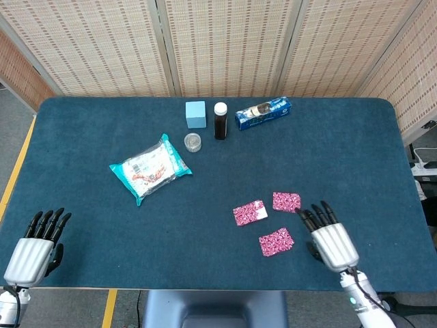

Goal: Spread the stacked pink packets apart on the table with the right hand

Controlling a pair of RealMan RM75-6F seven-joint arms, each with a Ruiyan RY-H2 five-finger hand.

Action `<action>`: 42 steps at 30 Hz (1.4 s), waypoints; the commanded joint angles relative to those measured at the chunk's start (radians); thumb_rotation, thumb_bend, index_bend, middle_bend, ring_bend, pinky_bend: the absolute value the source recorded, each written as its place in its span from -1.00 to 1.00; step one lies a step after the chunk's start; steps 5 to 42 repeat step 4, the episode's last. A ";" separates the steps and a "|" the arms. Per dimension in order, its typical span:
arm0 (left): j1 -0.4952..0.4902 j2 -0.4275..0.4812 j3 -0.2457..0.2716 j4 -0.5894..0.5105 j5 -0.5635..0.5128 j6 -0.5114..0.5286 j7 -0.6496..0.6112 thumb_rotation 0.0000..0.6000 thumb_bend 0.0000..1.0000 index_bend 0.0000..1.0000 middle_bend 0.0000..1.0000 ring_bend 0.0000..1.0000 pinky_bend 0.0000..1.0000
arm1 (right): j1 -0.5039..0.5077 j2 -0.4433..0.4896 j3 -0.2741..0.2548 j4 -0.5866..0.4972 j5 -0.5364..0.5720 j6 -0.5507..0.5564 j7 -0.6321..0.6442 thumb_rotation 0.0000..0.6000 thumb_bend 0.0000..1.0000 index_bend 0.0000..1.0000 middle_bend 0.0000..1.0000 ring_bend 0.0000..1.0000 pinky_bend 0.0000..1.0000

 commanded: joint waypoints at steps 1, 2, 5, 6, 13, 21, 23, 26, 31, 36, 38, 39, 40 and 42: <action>-0.003 -0.010 -0.006 0.017 0.009 0.010 -0.015 1.00 0.31 -1.00 -1.00 -1.00 -0.89 | -0.130 0.007 0.011 0.122 -0.056 0.159 0.179 1.00 -0.36 -1.00 -0.87 -0.96 -1.00; -0.004 -0.013 -0.007 0.022 0.011 0.011 -0.020 1.00 0.31 -1.00 -1.00 -1.00 -0.89 | -0.131 0.013 0.008 0.137 -0.070 0.158 0.182 1.00 -0.36 -1.00 -0.93 -0.99 -1.00; -0.004 -0.019 -0.007 0.033 0.012 0.011 -0.022 1.00 0.31 -1.00 -1.00 -1.00 -0.89 | -0.140 0.015 0.023 0.146 -0.084 0.173 0.203 1.00 -0.36 -1.00 -0.99 -1.00 -1.00; -0.004 -0.019 -0.007 0.033 0.012 0.011 -0.022 1.00 0.31 -1.00 -1.00 -1.00 -0.89 | -0.140 0.015 0.023 0.146 -0.084 0.173 0.203 1.00 -0.36 -1.00 -0.99 -1.00 -1.00; -0.004 -0.019 -0.007 0.033 0.012 0.011 -0.022 1.00 0.31 -1.00 -1.00 -1.00 -0.89 | -0.140 0.015 0.023 0.146 -0.084 0.173 0.203 1.00 -0.36 -1.00 -0.99 -1.00 -1.00; -0.004 -0.019 -0.007 0.033 0.012 0.011 -0.022 1.00 0.31 -1.00 -1.00 -1.00 -0.89 | -0.140 0.015 0.023 0.146 -0.084 0.173 0.203 1.00 -0.36 -1.00 -0.99 -1.00 -1.00; -0.004 -0.019 -0.007 0.033 0.012 0.011 -0.022 1.00 0.31 -1.00 -1.00 -1.00 -0.89 | -0.140 0.015 0.023 0.146 -0.084 0.173 0.203 1.00 -0.36 -1.00 -0.99 -1.00 -1.00; -0.004 -0.019 -0.007 0.033 0.012 0.011 -0.022 1.00 0.31 -1.00 -1.00 -1.00 -0.89 | -0.140 0.015 0.023 0.146 -0.084 0.173 0.203 1.00 -0.36 -1.00 -0.99 -1.00 -1.00; -0.004 -0.019 -0.007 0.033 0.012 0.011 -0.022 1.00 0.31 -1.00 -1.00 -1.00 -0.89 | -0.140 0.015 0.023 0.146 -0.084 0.173 0.203 1.00 -0.36 -1.00 -0.99 -1.00 -1.00; -0.004 -0.019 -0.007 0.033 0.012 0.011 -0.022 1.00 0.31 -1.00 -1.00 -1.00 -0.89 | -0.140 0.015 0.023 0.146 -0.084 0.173 0.203 1.00 -0.36 -1.00 -0.99 -1.00 -1.00; -0.004 -0.019 -0.007 0.033 0.012 0.011 -0.022 1.00 0.31 -1.00 -1.00 -1.00 -0.89 | -0.140 0.015 0.023 0.146 -0.084 0.173 0.203 1.00 -0.36 -1.00 -0.99 -1.00 -1.00; -0.004 -0.019 -0.007 0.033 0.012 0.011 -0.022 1.00 0.31 -1.00 -1.00 -1.00 -0.89 | -0.140 0.015 0.023 0.146 -0.084 0.173 0.203 1.00 -0.36 -1.00 -0.99 -1.00 -1.00; -0.004 -0.019 -0.007 0.033 0.012 0.011 -0.022 1.00 0.31 -1.00 -1.00 -1.00 -0.89 | -0.140 0.015 0.023 0.146 -0.084 0.173 0.203 1.00 -0.36 -1.00 -0.99 -1.00 -1.00; -0.004 -0.019 -0.007 0.033 0.012 0.011 -0.022 1.00 0.31 -1.00 -1.00 -1.00 -0.89 | -0.140 0.015 0.023 0.146 -0.084 0.173 0.203 1.00 -0.36 -1.00 -0.99 -1.00 -1.00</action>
